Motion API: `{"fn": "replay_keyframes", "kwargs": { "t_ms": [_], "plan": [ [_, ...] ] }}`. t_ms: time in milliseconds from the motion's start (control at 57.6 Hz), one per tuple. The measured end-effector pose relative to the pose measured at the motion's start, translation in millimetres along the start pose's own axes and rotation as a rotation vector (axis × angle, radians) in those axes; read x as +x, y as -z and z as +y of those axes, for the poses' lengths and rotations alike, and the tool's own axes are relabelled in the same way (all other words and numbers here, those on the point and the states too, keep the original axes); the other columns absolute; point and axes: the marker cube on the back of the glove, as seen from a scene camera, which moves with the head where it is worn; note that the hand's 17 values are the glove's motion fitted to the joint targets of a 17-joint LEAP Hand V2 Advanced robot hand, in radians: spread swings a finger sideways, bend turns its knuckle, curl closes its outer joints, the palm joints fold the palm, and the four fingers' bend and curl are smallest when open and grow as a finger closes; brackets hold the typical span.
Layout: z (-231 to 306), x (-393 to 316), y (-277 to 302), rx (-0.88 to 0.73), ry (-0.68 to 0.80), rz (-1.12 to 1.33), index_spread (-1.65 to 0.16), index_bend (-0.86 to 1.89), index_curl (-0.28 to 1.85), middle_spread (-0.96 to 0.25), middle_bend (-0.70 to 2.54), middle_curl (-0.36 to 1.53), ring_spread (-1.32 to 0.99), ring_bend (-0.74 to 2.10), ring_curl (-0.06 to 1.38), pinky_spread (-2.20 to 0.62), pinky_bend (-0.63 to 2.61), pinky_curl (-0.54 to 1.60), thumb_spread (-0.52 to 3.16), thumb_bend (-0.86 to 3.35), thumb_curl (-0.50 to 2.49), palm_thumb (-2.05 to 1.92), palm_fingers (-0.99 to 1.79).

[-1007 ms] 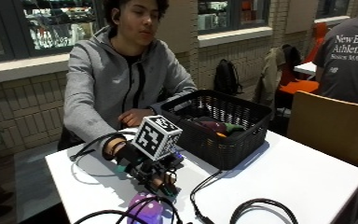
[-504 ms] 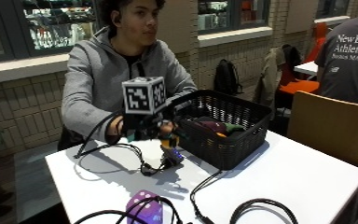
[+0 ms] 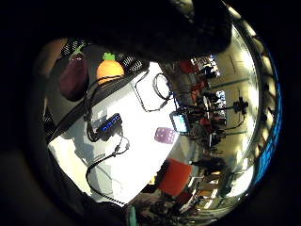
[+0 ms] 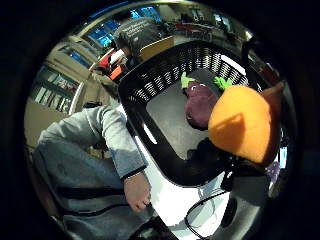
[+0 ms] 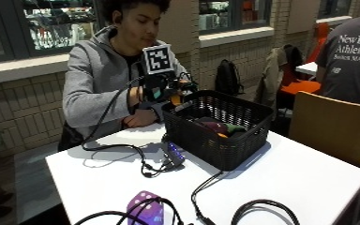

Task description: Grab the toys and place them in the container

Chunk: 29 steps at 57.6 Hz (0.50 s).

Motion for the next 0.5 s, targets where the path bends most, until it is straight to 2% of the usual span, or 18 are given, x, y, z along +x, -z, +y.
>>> {"fn": "replay_keyframes", "kwargs": {
  "t_ms": [104, 208, 261, 313, 365, 452, 504],
  "plan": [
    [1.8, 2.6, -5.1, -0.057, 0.074, 0.042, -0.14, 1.31, 0.65, -0.11, 0.42, 0.47, -0.14, 0.17, 0.13, -0.01, 0.19, 0.28, 1.46, 0.11, 0.36, 0.62, 0.05],
    [6.5, 3.2, -6.9, -0.159, 0.042, 0.003, -0.16, 1.27, 0.63, -0.08, 0.30, 0.45, -0.12, 0.14, 0.14, -0.01, 0.27, 0.32, 1.40, 0.03, 0.34, 0.53, -0.08],
    [10.0, 1.4, -5.5, -0.183, -0.024, -0.019, -0.18, 1.08, 0.58, -0.03, 0.17, 0.41, -0.09, 0.12, 0.13, -0.01, 0.40, 0.35, 1.31, -0.06, 0.31, 0.38, -0.24],
    [16.1, 6.1, -4.3, -0.189, -0.074, -0.007, -0.19, 0.95, 0.55, -0.01, 0.16, 0.40, -0.07, 0.13, 0.13, -0.01, 0.43, 0.36, 1.27, -0.05, 0.30, 0.34, -0.24],
    [27.5, 19.1, -1.7, -0.183, -0.101, -0.004, -0.20, 0.70, 0.48, 0.01, 0.16, 0.39, -0.06, 0.15, 0.13, -0.01, 0.48, 0.38, 1.22, -0.05, 0.30, 0.29, -0.29],
    [47.4, 42.9, 2.2, -0.164, -0.165, -0.028, -0.21, 0.54, 0.42, 0.02, 0.15, 0.37, -0.05, 0.15, 0.13, -0.01, 0.47, 0.38, 1.17, -0.04, 0.29, 0.22, -0.23],
    [63.5, 73.6, -0.2, -0.182, -0.273, 0.000, -0.22, 0.50, 0.41, 0.03, 0.15, 0.36, -0.05, 0.14, 0.13, -0.01, 0.46, 0.38, 1.15, -0.04, 0.29, 0.20, -0.19]
  ]
}}
